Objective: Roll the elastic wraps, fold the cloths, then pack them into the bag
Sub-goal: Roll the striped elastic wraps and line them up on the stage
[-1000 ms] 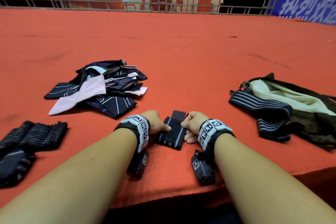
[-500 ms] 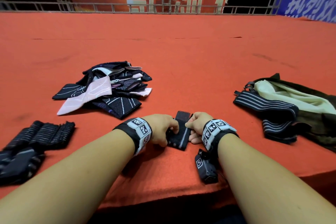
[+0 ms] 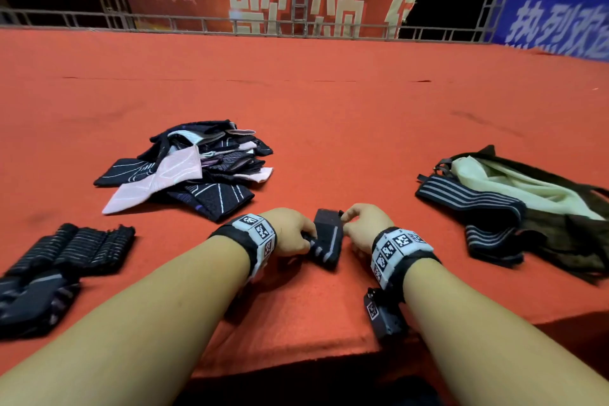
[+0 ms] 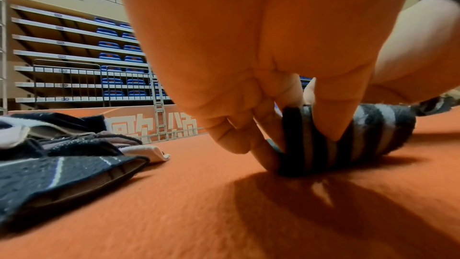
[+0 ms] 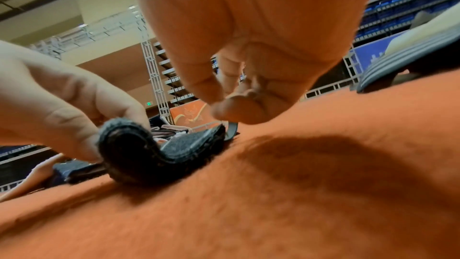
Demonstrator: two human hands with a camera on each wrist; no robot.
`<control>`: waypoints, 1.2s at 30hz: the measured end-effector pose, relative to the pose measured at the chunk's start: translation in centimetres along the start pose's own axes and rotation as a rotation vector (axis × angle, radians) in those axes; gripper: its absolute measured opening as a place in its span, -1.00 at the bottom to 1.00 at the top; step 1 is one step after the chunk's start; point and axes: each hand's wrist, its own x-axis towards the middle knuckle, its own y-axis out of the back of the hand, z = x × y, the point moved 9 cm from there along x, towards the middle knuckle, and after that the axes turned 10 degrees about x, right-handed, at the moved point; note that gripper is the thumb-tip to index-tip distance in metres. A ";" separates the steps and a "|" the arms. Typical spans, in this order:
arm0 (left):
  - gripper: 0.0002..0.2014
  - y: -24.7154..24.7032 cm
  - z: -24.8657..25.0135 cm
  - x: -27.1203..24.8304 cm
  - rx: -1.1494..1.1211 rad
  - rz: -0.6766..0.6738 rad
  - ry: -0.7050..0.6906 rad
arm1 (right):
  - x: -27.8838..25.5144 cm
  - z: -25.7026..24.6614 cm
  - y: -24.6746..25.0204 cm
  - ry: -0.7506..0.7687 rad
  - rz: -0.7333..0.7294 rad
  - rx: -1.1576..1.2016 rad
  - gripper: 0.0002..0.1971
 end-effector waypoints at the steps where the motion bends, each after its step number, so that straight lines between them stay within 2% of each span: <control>1: -0.69 0.1 -0.2 0.2 -0.020 -0.002 0.012 | -0.4 -0.3 -0.1 0.029 -0.037 0.014 -0.80; 5: -0.74 0.2 -0.9 0.9 -0.100 -0.008 0.067 | -2.4 0.4 -2.4 0.026 -0.339 -0.018 -0.59; 8: -0.75 0.3 -1.8 1.5 -0.156 0.031 0.130 | -2.2 0.8 -2.8 0.030 -0.379 -0.010 -0.52; 11: -0.75 0.0 -2.6 1.8 -0.196 0.034 0.184 | -1.7 1.0 -3.2 -0.003 -0.369 0.107 -0.79; 13: -0.74 -0.3 -3.0 2.1 -0.236 0.037 0.210 | -1.3 1.2 -3.4 -0.034 -0.349 0.149 -0.85; 20: -0.74 -0.1 -3.3 3.1 -0.312 0.029 0.265 | -0.3 1.8 -3.5 -0.131 -0.262 0.203 -0.76; 25: -0.61 -0.3 -4.0 3.6 -0.268 -0.040 0.365 | 0.7 3.2 -3.4 -0.245 -0.199 0.229 -0.50; 28: -0.64 0.1 -3.3 3.7 -0.221 -0.064 0.372 | 1.2 3.5 -3.6 -0.290 -0.190 0.242 -0.42; 31: -0.68 -0.3 -3.1 3.8 -0.328 -0.075 0.399 | 1.1 3.7 -3.4 -0.339 -0.189 0.253 -0.41; 34: -0.57 -0.8 -3.6 3.7 -0.515 -0.044 0.462 | 1.1 4.1 -3.5 -0.351 -0.196 0.247 -0.47; 36: -0.50 -0.8 -3.9 3.4 -0.506 -0.025 0.476 | 1.4 4.3 -3.8 -0.336 -0.212 0.272 -0.48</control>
